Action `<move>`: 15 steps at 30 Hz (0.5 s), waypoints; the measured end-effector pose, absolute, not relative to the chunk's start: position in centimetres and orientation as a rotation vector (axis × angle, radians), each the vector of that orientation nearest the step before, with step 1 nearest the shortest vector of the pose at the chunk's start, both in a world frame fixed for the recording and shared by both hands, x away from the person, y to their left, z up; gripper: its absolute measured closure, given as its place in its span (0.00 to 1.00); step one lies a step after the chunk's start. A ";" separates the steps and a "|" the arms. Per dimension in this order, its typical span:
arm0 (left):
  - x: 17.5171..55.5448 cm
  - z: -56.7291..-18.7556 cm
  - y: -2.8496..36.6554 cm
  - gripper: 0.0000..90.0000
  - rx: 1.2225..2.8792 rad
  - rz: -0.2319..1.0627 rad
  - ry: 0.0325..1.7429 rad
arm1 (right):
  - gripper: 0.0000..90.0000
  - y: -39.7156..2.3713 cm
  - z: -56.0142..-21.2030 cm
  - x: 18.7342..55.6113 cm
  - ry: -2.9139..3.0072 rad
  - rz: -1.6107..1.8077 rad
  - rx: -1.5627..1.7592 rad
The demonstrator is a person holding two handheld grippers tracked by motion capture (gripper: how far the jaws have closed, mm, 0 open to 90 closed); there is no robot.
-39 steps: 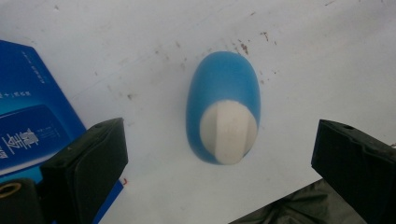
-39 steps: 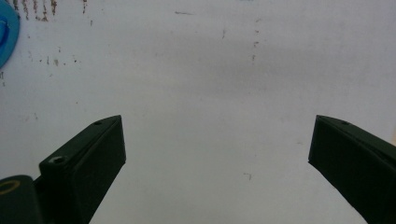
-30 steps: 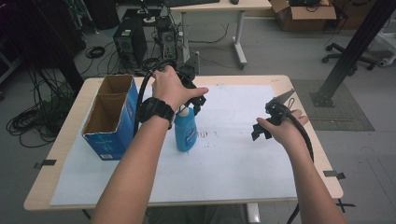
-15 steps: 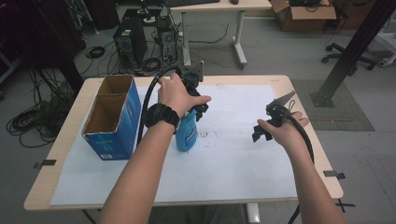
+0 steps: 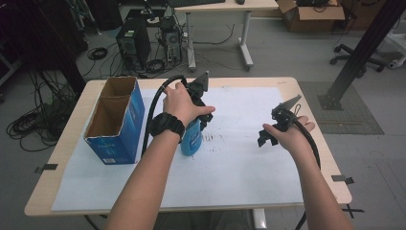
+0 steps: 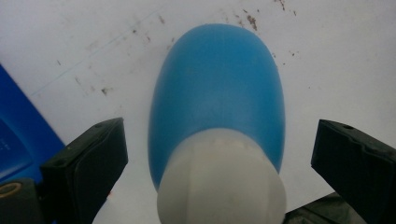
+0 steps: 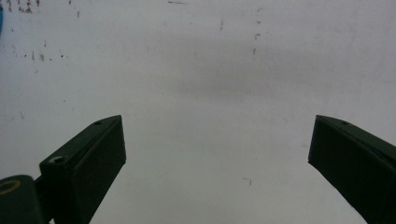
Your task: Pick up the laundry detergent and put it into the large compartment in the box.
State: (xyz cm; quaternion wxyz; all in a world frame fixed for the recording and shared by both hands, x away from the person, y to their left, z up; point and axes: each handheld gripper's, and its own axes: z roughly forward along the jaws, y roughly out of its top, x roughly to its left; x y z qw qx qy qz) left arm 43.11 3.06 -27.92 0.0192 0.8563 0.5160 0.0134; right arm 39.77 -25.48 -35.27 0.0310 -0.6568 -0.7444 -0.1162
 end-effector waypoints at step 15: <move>43.0 -28.9 2.9 0.05 2.681 0.049 1.607 | 0.05 -25.5 -35.7 39.7 -2.295 -0.362 -2.016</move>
